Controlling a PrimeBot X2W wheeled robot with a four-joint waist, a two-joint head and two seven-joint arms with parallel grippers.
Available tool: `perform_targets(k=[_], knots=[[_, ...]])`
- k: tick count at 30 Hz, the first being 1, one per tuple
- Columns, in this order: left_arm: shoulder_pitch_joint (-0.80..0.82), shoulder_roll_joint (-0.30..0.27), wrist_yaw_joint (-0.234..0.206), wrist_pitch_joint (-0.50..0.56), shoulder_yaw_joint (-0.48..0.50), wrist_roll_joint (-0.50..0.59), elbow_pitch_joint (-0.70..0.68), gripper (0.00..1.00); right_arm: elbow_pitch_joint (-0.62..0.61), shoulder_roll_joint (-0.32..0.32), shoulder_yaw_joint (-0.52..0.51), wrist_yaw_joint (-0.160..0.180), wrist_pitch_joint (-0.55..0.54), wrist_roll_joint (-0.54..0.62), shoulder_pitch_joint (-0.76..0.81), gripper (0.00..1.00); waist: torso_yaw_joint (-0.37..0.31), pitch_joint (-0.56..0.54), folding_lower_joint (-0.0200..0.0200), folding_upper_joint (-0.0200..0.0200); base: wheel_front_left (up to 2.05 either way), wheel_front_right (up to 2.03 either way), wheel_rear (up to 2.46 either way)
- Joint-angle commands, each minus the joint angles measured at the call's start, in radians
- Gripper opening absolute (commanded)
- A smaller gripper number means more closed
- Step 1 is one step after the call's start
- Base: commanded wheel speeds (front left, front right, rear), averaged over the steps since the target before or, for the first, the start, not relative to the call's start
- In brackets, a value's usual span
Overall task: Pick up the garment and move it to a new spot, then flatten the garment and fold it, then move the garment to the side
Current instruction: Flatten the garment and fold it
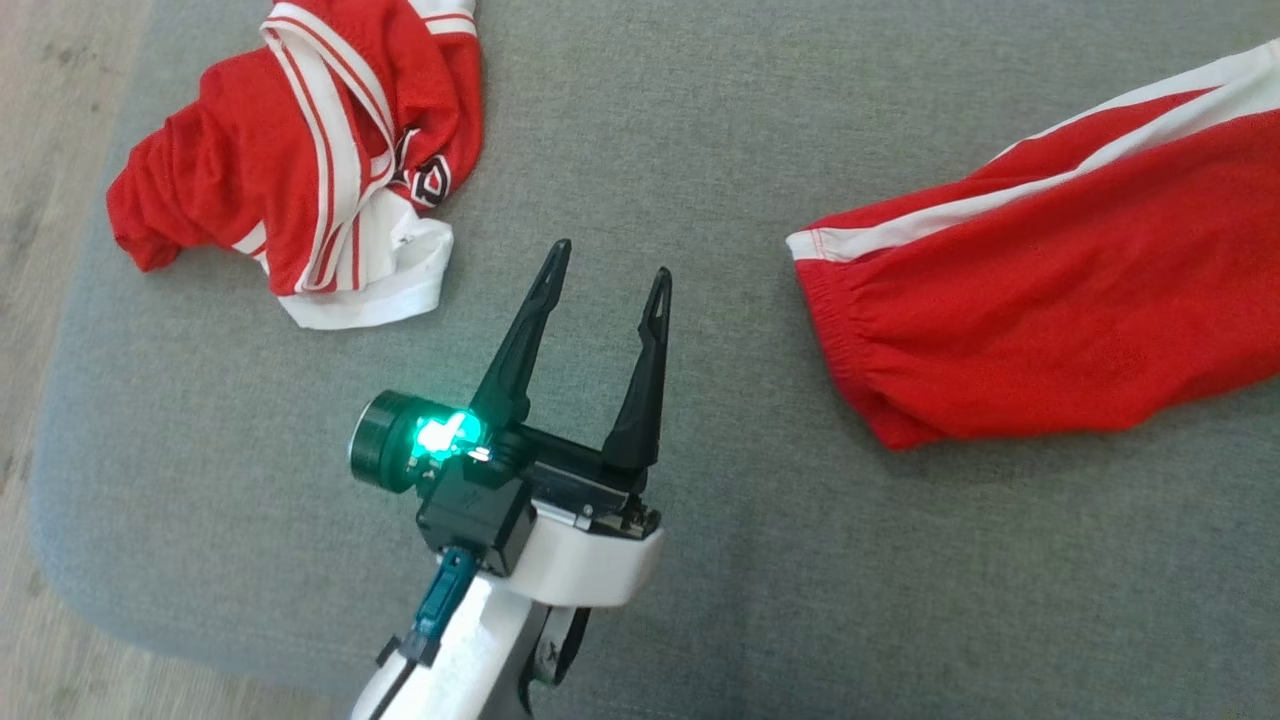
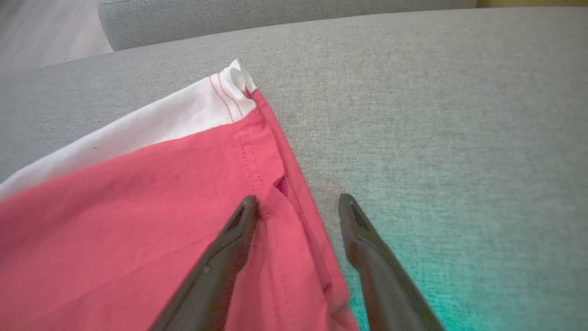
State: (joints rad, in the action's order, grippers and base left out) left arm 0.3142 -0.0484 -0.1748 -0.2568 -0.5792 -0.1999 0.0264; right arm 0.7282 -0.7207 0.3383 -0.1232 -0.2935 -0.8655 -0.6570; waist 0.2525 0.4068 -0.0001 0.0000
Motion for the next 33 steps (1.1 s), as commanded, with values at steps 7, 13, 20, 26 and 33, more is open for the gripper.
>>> perform_targets(k=[7,13,20,26,33], knots=[[-0.023,-0.002,0.014,-0.005,0.064,0.03,-0.045,1.0,-0.047,0.001,0.033,-0.008,0.016,-0.044,0.052,0.0,-0.07,-0.04,0.0001,0.0,0.0,0.0,0.0],[-0.036,-0.002,0.028,-0.005,0.077,0.036,-0.034,1.0,0.015,-0.06,0.011,-0.008,0.045,-0.021,0.093,0.0,-0.13,-0.081,0.0001,0.0,0.0,0.0,0.0],[-0.06,-0.002,0.029,-0.005,0.076,0.024,-0.025,1.0,0.079,-0.088,-0.048,-0.008,0.138,0.023,0.135,0.0,-0.161,-0.129,0.0001,0.0,0.0,0.0,0.0],[-0.09,-0.002,0.037,-0.005,0.075,0.02,-0.009,1.0,-0.028,-0.03,-0.051,-0.008,0.187,0.064,0.101,0.0,-0.183,-0.179,0.0001,0.0,0.0,0.0,0.0],[-0.114,-0.002,0.046,-0.005,0.071,0.018,0.004,1.0,-0.28,0.094,-0.034,-0.008,0.117,0.081,0.101,0.0,-0.188,-0.221,0.0001,0.0,0.0,0.0,0.0]])
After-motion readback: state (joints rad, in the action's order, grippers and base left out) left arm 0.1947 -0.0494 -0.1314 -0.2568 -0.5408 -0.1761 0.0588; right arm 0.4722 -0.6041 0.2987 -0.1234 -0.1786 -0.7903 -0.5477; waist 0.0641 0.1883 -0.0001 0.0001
